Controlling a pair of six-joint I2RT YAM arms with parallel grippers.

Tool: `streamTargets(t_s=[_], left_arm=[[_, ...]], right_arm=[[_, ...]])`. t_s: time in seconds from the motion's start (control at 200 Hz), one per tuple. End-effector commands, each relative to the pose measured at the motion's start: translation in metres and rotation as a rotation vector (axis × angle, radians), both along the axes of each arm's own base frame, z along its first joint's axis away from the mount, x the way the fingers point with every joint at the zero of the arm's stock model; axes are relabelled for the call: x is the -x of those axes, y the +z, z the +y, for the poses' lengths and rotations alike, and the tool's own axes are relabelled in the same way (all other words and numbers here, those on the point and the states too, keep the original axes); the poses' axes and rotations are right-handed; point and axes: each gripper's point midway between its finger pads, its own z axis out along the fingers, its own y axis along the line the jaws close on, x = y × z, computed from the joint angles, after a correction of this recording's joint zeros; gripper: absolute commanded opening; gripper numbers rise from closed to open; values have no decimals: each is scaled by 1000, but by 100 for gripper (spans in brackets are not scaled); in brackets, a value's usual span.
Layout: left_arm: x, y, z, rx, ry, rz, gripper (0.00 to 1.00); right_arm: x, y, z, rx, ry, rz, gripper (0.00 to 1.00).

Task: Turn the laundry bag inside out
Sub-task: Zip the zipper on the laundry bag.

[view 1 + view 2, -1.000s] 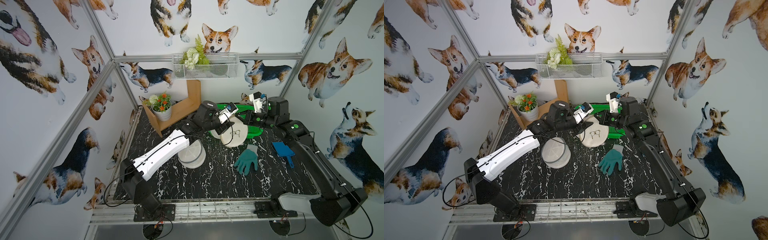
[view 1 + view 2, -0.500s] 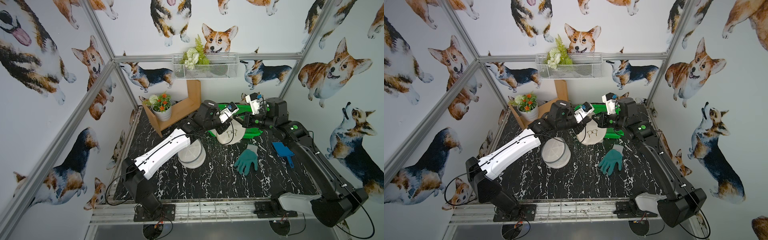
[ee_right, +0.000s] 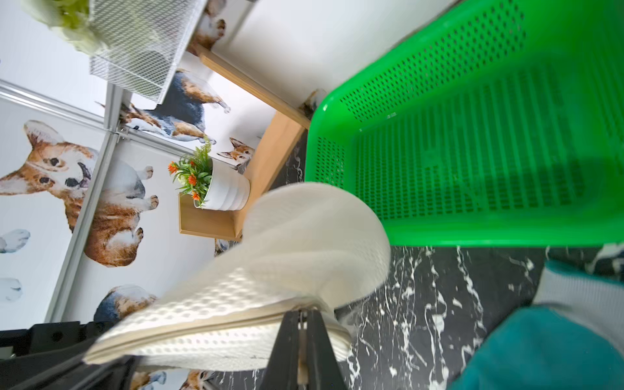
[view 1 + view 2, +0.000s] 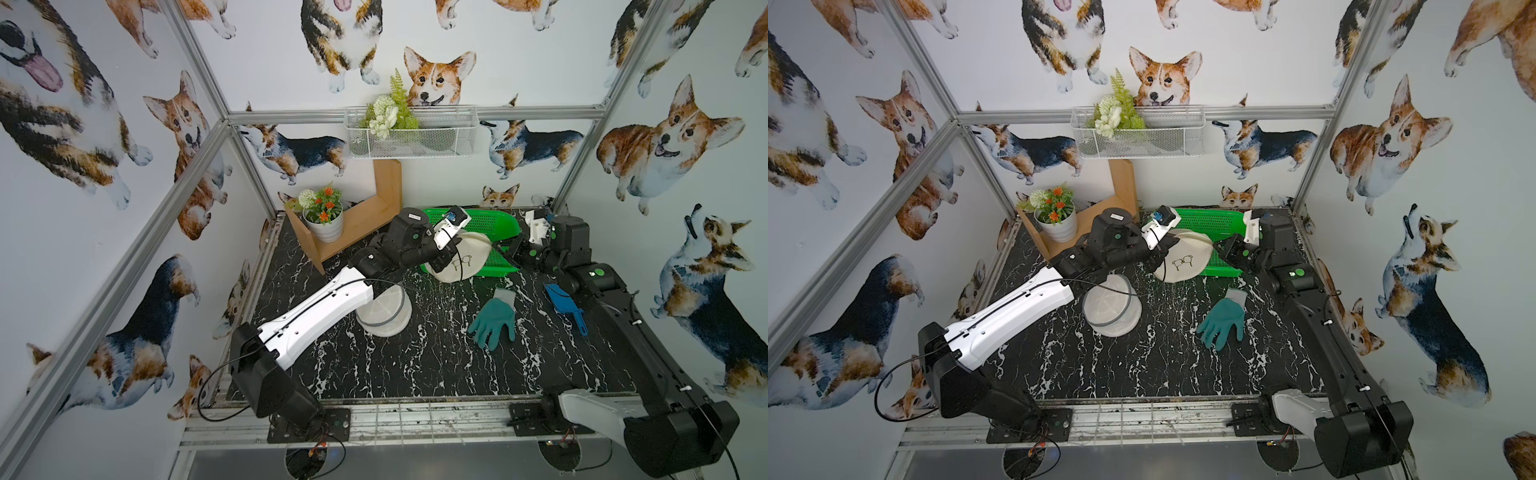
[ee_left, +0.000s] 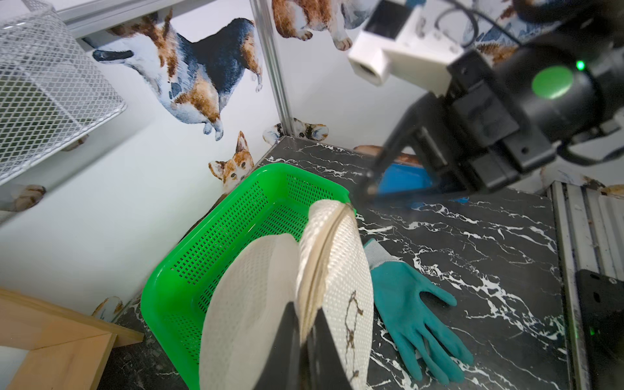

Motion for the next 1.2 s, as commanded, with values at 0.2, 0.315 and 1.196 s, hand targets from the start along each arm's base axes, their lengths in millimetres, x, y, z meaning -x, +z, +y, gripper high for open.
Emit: streamTargets(t_s=[0.2,0.315,1.196], left_arm=[[-9,18,-1,133,53,7,12],[-8,8,-2,62,34,13,48],[1,-9,-27,-121,-163,16,31]], right_arm=[[-7,22,4,-120,-20,-44,0],[-9,41,6,-53,26,-109,0],[3,65,70,196,348,-241,0]])
